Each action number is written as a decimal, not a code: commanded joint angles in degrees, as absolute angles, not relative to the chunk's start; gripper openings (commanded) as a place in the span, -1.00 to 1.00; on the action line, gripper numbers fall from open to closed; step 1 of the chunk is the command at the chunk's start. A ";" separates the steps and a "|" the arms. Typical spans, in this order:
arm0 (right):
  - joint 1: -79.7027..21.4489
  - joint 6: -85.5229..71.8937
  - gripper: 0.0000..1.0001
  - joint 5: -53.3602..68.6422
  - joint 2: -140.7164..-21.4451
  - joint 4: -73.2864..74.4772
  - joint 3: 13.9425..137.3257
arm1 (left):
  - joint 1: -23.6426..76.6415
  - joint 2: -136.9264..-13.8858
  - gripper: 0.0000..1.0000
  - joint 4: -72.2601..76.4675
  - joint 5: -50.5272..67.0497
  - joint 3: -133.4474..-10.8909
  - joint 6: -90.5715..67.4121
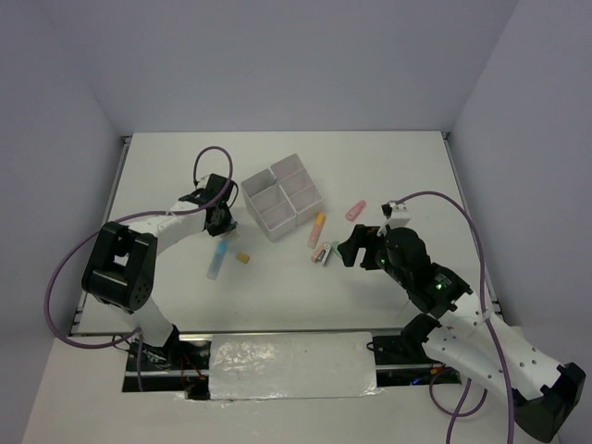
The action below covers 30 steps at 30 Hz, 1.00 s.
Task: Sort the stationery into containers
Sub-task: Pick up the stationery from the center of the board.
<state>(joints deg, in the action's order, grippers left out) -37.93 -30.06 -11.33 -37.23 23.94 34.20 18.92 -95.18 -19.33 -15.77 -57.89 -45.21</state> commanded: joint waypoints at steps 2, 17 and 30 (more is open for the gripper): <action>-37.71 -28.83 0.78 -11.87 -36.56 22.06 33.93 | 18.63 -93.61 -1.00 -19.43 -15.12 -59.77 -44.21; -37.70 -26.11 0.79 -11.78 -34.19 22.94 34.54 | 22.32 -80.86 -1.00 -28.74 -18.22 -71.18 -30.96; -37.70 -25.66 0.83 -13.62 -31.46 25.93 35.95 | 32.69 -92.01 -1.00 -33.49 -0.54 -91.32 7.10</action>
